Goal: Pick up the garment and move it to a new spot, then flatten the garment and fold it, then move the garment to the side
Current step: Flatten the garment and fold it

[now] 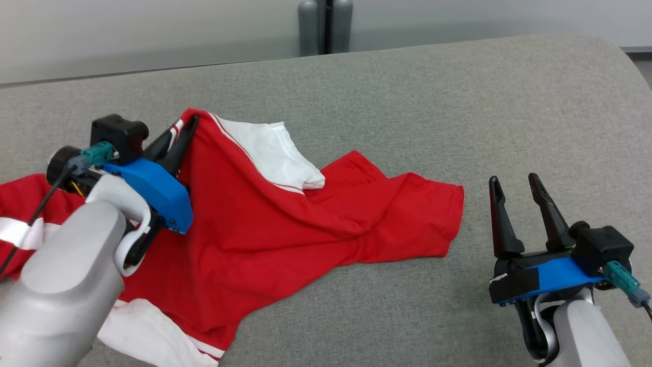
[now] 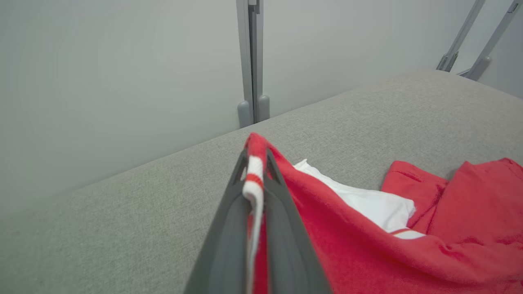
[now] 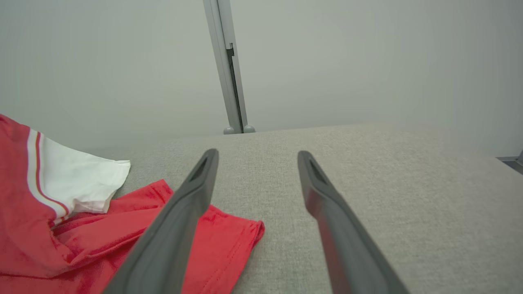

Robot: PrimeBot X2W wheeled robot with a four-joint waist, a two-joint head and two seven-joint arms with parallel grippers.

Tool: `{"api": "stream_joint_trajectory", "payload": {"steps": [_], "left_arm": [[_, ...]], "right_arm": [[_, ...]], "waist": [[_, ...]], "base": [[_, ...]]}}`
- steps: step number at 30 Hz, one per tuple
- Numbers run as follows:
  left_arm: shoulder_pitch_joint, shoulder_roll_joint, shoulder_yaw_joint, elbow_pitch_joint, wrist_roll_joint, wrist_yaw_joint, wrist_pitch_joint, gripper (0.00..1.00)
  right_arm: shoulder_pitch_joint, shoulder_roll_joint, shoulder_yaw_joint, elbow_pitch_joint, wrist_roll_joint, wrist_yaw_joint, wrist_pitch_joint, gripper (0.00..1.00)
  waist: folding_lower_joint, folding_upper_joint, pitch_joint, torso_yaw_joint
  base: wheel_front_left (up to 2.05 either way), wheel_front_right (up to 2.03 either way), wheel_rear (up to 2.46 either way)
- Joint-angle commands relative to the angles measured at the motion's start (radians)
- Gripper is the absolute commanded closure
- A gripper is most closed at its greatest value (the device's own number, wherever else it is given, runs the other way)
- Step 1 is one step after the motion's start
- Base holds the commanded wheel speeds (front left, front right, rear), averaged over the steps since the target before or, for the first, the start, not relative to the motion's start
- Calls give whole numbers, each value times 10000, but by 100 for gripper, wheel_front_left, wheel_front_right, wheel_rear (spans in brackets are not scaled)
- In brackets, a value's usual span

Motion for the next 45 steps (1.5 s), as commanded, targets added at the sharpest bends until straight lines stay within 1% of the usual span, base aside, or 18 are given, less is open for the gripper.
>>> {"api": "stream_joint_trajectory", "payload": {"steps": [1, 7, 9, 13, 15, 16, 17, 18, 21, 23, 27, 29, 30, 33, 39, 45], "left_arm": [[-285, 102, 79, -38, 4, -35, -60, 100], [-1109, 228, 497, 207, -80, -18, -586, 100], [-1363, 268, 631, 486, 47, 105, -870, 100], [-1732, 170, 808, 1123, 209, 239, -1271, 100], [-1737, 26, 793, 1502, 235, 238, -1339, 100], [-1759, 7, 772, 1685, 287, 235, -1384, 87], [-1785, 0, 776, 1831, 335, 232, -1420, 50], [-1805, -36, 799, 1968, 382, 277, -1447, 0], [-1764, -126, 969, 2117, 574, 412, -1540, 0], [-1646, -125, 1336, 1809, 705, 533, -1562, 0], [-648, -78, 2434, 459, 1366, 957, -1559, 0], [6, -137, 3053, -317, 1770, 1085, -1563, 0], [357, -183, 3362, -734, 2018, 1191, -1563, 0], [1495, -445, 4202, -1848, 2651, 1309, -1561, 0], [3482, -1158, 5487, -3408, 3804, 1172, -1557, 0], [5049, -1970, 6430, -4309, 4712, 894, -1557, 0]], "right_arm": [[0, -27, -20, -30, 39, 1, -38, 0], [-200, -25, -40, -84, 129, 1, -38, 0], [-276, -24, -38, -89, 169, 1, -38, 0], [-430, -24, -28, -91, 219, 1, -38, 0], [-471, -22, 0, -91, 251, 1, -38, 0], [-459, -24, 6, -93, 267, 1, -38, 0], [-460, -24, 7, -105, 287, 1, -38, 0], [-453, -24, -5, -106, 296, 1, -38, 0], [-416, -24, -77, -118, 262, 1, -38, 0], [-379, -24, -128, -98, 245, 1, -38, 0], [-298, -22, -181, -35, 183, 1, -38, 0], [-239, -22, -222, 9, 159, 1, -36, 0], [-213, -24, -230, 28, 123, 1, -38, 0], [-68, -24, -293, 54, 43, 1, -36, 0], [137, -22, -373, 124, -137, 1, -38, 0], [343, -24, -509, 209, -301, 1, -36, 0]], "waist": [[0, 0, 67, -92], [0, 0, 451, -448], [0, 0, 573, -571], [0, 0, 776, -776], [0, 0, 839, -857], [0, 0, 860, -879], [0, 0, 891, -894], [0, 0, 907, -896], [0, 0, 907, -834], [0, 0, 846, -747], [0, 0, 620, -518], [0, 0, 463, -367], [0, 0, 381, -287], [0, 0, 134, -30], [0, 0, -319, 481], [0, 0, -731, 929]], "base": [[0, 0, 0], [0, 0, 0], [0, 0, 0], [0, 0, 0], [0, 0, 0], [0, 0, 0], [0, 0, 0], [0, 0, 0], [0, 0, 0], [0, 0, 0], [0, 0, 0], [0, 0, 0], [0, 0, 0], [0, 0, 0], [0, 0, 0], [0, 0, 0]]}}
